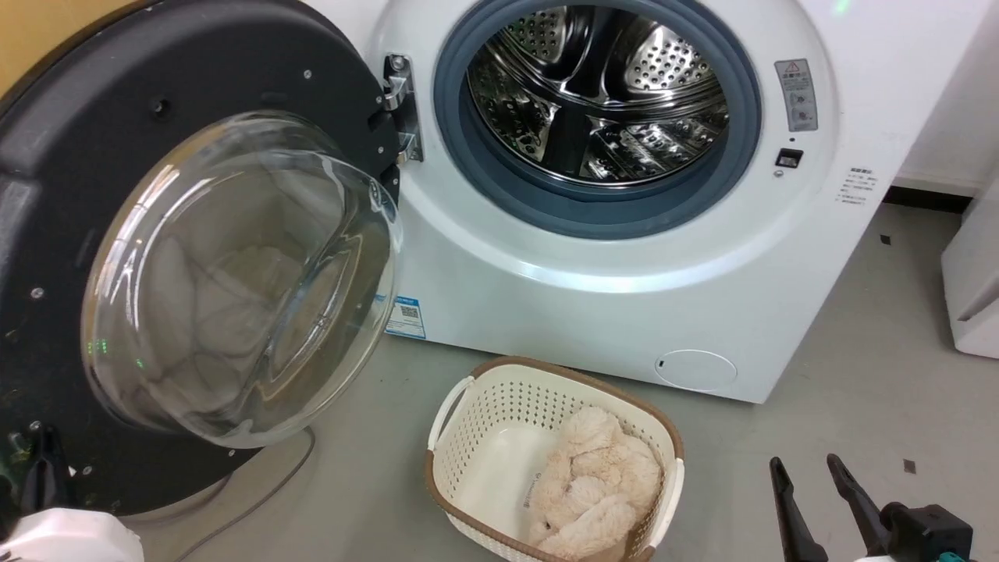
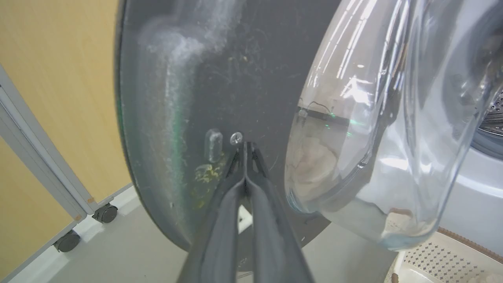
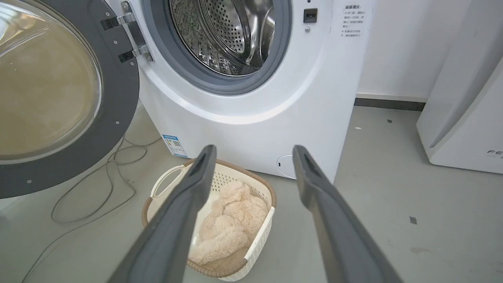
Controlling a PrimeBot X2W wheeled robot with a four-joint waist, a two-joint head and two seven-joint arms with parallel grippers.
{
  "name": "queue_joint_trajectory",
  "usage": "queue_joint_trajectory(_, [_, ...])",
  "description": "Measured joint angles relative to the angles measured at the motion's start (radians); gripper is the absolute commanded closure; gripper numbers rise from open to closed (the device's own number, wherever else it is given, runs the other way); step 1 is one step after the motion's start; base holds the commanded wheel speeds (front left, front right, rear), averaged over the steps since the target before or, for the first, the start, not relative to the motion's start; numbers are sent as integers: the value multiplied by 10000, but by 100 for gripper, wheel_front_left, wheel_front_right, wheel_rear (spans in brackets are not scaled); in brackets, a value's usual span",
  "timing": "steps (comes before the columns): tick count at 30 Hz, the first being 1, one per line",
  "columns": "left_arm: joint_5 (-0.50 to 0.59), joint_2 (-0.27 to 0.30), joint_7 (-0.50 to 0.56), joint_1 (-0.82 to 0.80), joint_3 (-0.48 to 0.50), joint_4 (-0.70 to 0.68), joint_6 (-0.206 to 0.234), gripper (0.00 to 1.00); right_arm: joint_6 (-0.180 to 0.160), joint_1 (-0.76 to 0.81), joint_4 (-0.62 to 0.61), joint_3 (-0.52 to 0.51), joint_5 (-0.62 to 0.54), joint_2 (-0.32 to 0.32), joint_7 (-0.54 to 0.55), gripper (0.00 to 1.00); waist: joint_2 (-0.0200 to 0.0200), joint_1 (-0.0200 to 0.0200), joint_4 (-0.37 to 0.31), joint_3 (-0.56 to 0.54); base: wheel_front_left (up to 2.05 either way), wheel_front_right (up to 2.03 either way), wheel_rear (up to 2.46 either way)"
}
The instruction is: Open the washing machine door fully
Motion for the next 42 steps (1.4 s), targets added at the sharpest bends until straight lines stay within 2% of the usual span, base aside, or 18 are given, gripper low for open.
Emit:
queue_joint_trajectory(6, [366, -447, 0, 29, 600, -178, -4, 100, 0, 0, 4, 86, 0, 0, 6, 0, 0, 0, -160, -33, 0, 0, 0])
queue_joint_trajectory(9, [732, -750, -2, 439, 790, -757, 12, 100, 0, 0, 6, 169, -15, 0, 6, 0, 0, 0, -250, -72, 0, 0, 0])
queue_joint_trajectory(13, [1035, -1478, -10, 1365, 752, -1737, 54, 100, 0, 0, 13, 190, -15, 0, 6, 0, 0, 0, -338, -158, 0, 0, 0])
queue_joint_trajectory(14, [1145, -1678, -12, 1618, 681, -1983, 82, 95, 0, 0, 21, 192, -17, 0, 6, 0, 0, 0, -351, -181, 0, 0, 0])
queue_joint_trajectory(16, [1392, -2159, -12, 2261, 274, -2619, 115, 14, 0, 1, 25, 144, -29, 0, 4, 0, 0, -1, -363, -228, 0, 0, 0])
queue_joint_trajectory(17, [1488, -2282, -12, 2429, 102, -2819, 148, 0, 0, 0, 23, 134, -31, 0, 4, 0, 0, 0, -368, -236, 0, 0, 0])
queue_joint_trajectory(22, [2031, -2558, -12, 2791, -863, -3519, 58, 0, 0, 0, -31, 79, -140, 0, 10, 0, 0, 0, -459, -268, 0, 0, 0])
queue_joint_trajectory(30, [2550, -2882, 8, 2702, -2211, -3741, -280, 0, 0, 2, -523, 163, -453, 0, 219, 0, 0, -1, -967, -335, 0, 0, 0])
queue_joint_trajectory(37, [2803, -2842, 127, 2070, -2650, -3526, -512, 0, 0, 35, -1195, 224, -648, 2, 451, 0, 0, 0, -1693, -362, 0, 0, 0])
queue_joint_trajectory(42, [2807, -2723, 244, 2014, -2637, -3407, -510, 0, 0, 191, -1448, 245, -667, 0, 587, 0, 0, 0, -2134, -428, 0, 0, 0])
